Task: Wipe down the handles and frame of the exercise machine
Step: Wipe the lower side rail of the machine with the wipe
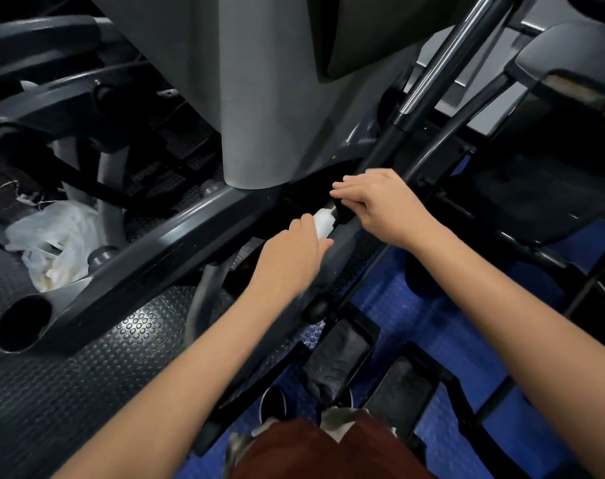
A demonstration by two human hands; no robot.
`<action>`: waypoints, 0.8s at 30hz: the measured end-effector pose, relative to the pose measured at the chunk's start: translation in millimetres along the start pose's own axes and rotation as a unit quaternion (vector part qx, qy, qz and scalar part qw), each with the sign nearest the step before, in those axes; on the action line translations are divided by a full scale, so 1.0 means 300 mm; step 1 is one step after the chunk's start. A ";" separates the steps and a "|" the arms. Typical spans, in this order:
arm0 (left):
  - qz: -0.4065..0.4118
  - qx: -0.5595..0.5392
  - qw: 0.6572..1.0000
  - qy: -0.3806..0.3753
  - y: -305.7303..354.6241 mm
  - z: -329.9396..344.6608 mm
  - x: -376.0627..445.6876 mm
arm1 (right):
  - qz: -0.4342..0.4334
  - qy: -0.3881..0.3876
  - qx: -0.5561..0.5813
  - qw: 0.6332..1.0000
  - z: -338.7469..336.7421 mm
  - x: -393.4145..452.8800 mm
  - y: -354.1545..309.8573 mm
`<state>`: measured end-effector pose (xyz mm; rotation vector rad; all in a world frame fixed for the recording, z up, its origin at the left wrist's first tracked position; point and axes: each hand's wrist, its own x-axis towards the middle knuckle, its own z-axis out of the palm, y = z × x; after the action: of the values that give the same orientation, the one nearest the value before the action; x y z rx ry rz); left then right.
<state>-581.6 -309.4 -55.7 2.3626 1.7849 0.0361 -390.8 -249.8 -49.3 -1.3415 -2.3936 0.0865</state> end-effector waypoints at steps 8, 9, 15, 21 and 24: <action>-0.028 -0.129 0.988 -0.074 -0.171 -0.011 -0.211 | -0.047 0.054 -0.146 0.987 -0.047 0.032 0.110; -0.033 -0.165 0.979 -0.117 -0.198 -0.013 -0.199 | -0.052 0.054 -0.145 0.987 -0.040 0.029 0.109; -0.037 -0.264 0.950 -0.161 -0.081 -0.036 0.057 | -0.062 0.041 -0.155 0.985 -0.086 0.052 0.138; -0.025 0.115 0.991 0.068 0.109 0.026 0.086 | -0.075 0.043 -0.150 0.985 -0.111 0.069 0.162; -0.042 0.064 0.995 0.057 0.059 0.029 -0.003 | -0.078 0.051 -0.130 0.987 -0.109 0.075 0.171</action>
<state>-563.8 -316.1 -61.3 2.4130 1.9952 0.0459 -347.7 -207.9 -24.8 -1.2261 -2.4753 -0.3403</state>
